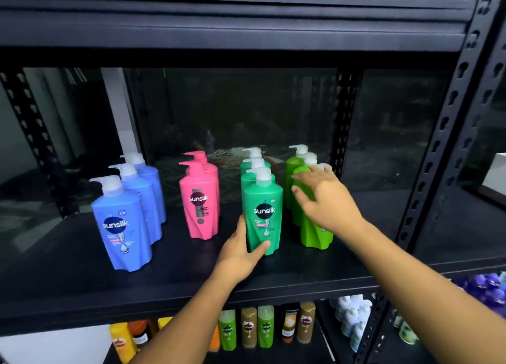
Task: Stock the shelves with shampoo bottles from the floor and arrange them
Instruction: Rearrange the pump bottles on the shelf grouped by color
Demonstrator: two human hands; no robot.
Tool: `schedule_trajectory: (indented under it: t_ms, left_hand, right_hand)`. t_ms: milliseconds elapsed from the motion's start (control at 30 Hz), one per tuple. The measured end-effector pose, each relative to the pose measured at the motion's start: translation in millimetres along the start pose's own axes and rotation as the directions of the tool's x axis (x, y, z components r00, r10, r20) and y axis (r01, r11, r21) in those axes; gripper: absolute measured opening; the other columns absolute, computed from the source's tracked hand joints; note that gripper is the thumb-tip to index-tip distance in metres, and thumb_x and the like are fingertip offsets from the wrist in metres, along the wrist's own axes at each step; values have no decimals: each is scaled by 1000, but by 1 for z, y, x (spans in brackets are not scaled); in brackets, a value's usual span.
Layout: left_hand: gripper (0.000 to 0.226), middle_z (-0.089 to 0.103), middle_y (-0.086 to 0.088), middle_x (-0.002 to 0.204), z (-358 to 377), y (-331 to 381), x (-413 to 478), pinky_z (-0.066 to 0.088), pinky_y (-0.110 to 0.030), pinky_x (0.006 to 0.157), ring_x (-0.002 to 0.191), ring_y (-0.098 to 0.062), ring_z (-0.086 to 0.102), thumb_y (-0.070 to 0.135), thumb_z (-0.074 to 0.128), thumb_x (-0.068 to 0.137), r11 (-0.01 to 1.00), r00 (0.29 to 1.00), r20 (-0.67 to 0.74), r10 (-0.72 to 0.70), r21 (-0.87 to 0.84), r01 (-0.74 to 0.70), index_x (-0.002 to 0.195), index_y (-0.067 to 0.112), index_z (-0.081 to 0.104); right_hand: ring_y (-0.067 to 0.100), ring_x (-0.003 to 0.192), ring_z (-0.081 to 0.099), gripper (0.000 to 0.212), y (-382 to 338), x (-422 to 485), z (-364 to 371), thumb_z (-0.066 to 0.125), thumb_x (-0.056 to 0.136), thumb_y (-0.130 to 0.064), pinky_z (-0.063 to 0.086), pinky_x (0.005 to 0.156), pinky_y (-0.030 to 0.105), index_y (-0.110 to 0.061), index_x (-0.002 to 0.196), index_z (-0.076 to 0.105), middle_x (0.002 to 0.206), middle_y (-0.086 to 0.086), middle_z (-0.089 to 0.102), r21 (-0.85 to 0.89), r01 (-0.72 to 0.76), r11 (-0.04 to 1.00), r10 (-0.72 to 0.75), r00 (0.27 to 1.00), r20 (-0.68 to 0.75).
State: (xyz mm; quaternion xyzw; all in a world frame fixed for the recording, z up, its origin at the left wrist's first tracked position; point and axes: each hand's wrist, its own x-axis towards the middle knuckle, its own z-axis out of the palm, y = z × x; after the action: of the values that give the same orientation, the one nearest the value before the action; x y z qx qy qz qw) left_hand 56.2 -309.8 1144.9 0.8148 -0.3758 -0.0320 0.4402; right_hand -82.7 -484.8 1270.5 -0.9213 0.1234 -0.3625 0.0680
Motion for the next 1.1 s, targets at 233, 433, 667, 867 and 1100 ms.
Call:
schedule_trajectory:
  t_ms: [233, 433, 667, 867, 1100]
  left_hand:
    - [70, 43, 0, 158, -15, -10, -19, 28, -20, 115, 145, -17, 40, 47, 60, 98, 984, 997, 71, 3, 178, -16, 158, 26, 33]
    - [71, 32, 1, 165, -42, -30, -38, 22, -25, 123, 151, -15, 30, 52, 54, 99, 935, 986, 164, -28, 353, -32, 159, 20, 32]
    - [66, 20, 2, 169, -59, -31, -57, 6, -24, 123, 156, -13, 14, 52, 40, 105, 871, 972, 229, -58, 487, -63, 161, 19, 26]
    - [63, 20, 5, 169, -58, -27, -61, 7, -25, 122, 155, -13, 13, 52, 36, 107, 855, 975, 211, -68, 517, -52, 161, 21, 28]
    - [64, 24, 4, 168, -57, -28, -60, 9, -27, 124, 155, -13, 16, 54, 36, 106, 837, 974, 218, -66, 543, -65, 160, 20, 31]
  right_hand:
    - [23, 136, 50, 38, -21, -63, 53, 55, 96, -34, 27, 120, 37, -14, 127, 66, 131, 4, 66, 34, 31, 999, -35, 993, 111]
    - [22, 117, 60, 41, -39, -96, 100, 56, 96, -38, 46, 100, 32, -11, 125, 66, 123, 4, 68, 81, -125, 989, 104, 968, 228]
    - [25, 110, 58, 41, -60, -112, 122, 63, 91, -38, 48, 94, 35, -11, 122, 63, 116, 5, 62, 118, -288, 950, 258, 940, 222]
    - [34, 111, 60, 53, -60, -103, 120, 66, 92, -30, 47, 84, 36, -12, 136, 42, 122, 15, 64, 288, -490, 823, 450, 871, 199]
    - [37, 120, 58, 50, -57, -102, 118, 65, 94, -30, 50, 91, 43, -11, 135, 43, 127, 13, 66, 312, -510, 801, 462, 859, 219]
